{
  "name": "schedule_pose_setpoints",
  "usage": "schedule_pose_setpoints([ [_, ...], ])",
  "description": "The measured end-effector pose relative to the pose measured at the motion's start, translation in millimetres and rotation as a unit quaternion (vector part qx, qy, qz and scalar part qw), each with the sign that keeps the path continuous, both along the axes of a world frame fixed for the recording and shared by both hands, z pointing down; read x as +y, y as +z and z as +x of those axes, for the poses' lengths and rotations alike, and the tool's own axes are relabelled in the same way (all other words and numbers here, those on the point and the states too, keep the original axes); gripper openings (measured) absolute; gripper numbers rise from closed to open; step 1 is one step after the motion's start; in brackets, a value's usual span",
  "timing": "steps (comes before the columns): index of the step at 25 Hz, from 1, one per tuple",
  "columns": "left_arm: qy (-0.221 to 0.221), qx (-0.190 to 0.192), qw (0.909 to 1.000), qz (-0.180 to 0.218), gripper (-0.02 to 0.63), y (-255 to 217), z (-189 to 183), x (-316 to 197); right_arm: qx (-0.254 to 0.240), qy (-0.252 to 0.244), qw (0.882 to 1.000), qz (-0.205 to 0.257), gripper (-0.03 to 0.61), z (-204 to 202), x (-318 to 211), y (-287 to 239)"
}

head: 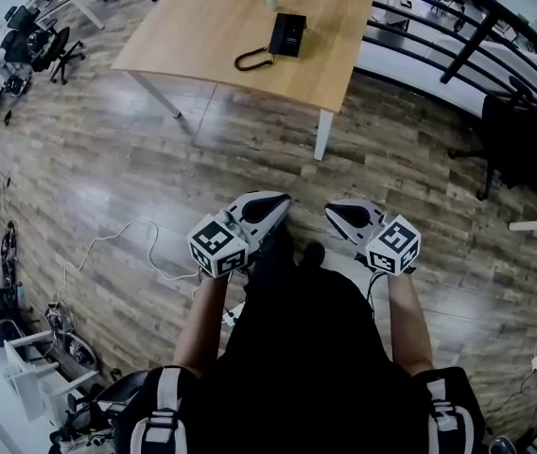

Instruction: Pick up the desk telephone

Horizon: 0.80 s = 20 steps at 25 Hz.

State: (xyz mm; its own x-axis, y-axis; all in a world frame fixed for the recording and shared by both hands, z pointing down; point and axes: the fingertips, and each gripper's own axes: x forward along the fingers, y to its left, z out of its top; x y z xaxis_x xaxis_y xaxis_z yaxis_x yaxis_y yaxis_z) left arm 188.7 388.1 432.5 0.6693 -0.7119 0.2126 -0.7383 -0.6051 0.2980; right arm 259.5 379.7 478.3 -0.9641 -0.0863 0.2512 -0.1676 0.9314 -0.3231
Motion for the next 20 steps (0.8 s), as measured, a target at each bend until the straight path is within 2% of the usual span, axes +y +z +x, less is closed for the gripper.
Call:
schedule_pose_setpoints([
  [10, -0.006, 0.003, 1.0000, 0.002, 0.021, -1.2, -11.6, -9.1, 0.014, -0.003, 1.000, 0.004, 0.023, -16.5, -18.0, 0.4],
  [20, -0.023, 0.017, 0.9996, -0.005, 0.021, 0.9, -47.4, -25.5, 0.030, -0.012, 0.999, 0.001, 0.023, -45.8, -37.0, 3.3],
])
